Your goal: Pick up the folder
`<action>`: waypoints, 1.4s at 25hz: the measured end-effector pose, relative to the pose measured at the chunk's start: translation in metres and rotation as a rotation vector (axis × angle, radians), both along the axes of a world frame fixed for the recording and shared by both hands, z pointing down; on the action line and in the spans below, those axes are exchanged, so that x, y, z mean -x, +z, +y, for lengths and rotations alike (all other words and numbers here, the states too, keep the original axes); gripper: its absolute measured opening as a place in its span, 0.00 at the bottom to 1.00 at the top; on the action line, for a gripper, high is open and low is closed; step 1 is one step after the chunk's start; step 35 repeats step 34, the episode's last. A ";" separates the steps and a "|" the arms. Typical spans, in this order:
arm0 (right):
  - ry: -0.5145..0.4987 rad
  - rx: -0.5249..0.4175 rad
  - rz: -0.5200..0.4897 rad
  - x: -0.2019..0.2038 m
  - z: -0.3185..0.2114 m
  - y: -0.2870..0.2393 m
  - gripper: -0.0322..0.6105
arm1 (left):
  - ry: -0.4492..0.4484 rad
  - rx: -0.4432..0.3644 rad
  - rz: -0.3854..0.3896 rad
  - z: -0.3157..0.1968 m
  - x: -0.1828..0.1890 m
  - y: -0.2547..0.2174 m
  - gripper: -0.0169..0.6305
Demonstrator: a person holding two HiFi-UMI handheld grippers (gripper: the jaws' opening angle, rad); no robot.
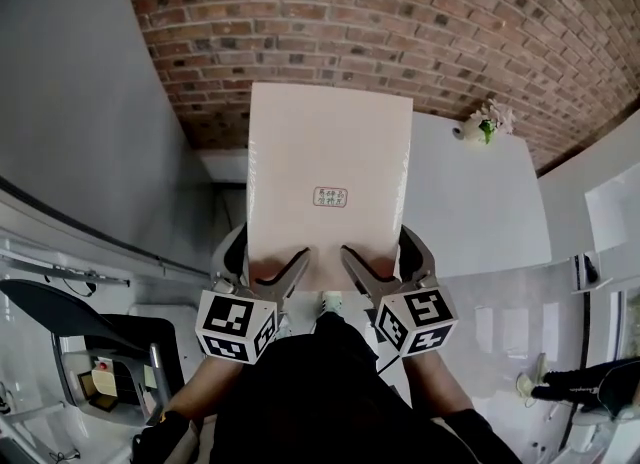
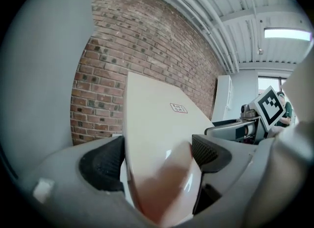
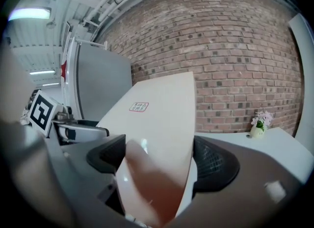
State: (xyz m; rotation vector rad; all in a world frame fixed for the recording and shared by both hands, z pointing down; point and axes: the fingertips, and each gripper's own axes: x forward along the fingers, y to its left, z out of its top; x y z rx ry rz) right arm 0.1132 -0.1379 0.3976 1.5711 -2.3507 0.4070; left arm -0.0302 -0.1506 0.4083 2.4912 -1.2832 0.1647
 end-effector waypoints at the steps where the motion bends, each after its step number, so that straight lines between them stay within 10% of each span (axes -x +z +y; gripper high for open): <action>1: 0.000 -0.027 0.001 0.002 0.002 -0.008 0.71 | -0.004 -0.020 0.005 0.002 0.002 -0.007 0.69; 10: 0.024 -0.237 0.031 0.015 0.026 -0.055 0.71 | -0.012 -0.158 0.035 0.022 0.013 -0.047 0.69; 35: 0.034 -0.224 0.022 0.010 0.041 -0.058 0.71 | -0.021 -0.148 0.043 0.037 0.008 -0.050 0.69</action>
